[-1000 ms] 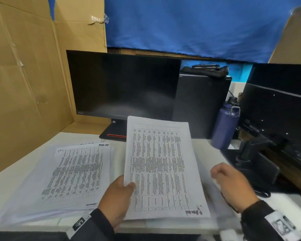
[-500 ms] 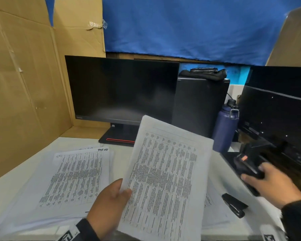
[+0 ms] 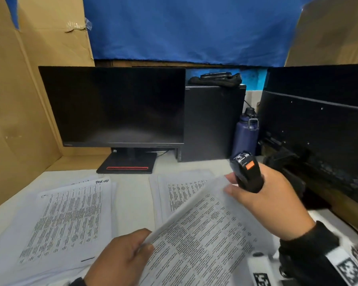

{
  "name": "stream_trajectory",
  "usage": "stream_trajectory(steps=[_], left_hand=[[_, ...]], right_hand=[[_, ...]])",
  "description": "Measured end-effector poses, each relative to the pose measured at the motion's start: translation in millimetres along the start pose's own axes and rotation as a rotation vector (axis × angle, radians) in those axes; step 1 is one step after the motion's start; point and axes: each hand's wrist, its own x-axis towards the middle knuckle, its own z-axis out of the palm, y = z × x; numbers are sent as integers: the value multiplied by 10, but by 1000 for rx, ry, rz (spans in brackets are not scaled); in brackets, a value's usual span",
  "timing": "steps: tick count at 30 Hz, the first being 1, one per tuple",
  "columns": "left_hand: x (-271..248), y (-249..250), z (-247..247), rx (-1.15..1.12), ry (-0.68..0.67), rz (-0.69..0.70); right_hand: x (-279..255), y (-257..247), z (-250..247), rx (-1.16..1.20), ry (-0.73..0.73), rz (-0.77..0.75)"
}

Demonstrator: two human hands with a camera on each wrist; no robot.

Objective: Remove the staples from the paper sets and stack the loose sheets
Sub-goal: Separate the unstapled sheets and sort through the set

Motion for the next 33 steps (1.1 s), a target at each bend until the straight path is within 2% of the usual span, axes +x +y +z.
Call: stream_trajectory(steps=[6,9,12,15,17,31,33], left_hand=[[-70,56,-141,58,-122,58],[-167,289,-182,-18,-35,174],[-269,553,-143,-103,107,266],[-320,626,-72,-57,260,276],[-327,613,-62,-14,303,261],[-320,507,-32,93,293,255],[-315,494,-55,118,311,253]], right_hand=[[-53,-57,37,0,-33,2],[-149,-187,112,19,-85,-36],[-268,-334,230,36,-149,-77],[-381,-440,350,54,-140,-112],[-429,-467,402,63,-127,-126],[-403,-364,447,22,-279,-119],[-393,-360,438,28,-252,-139]])
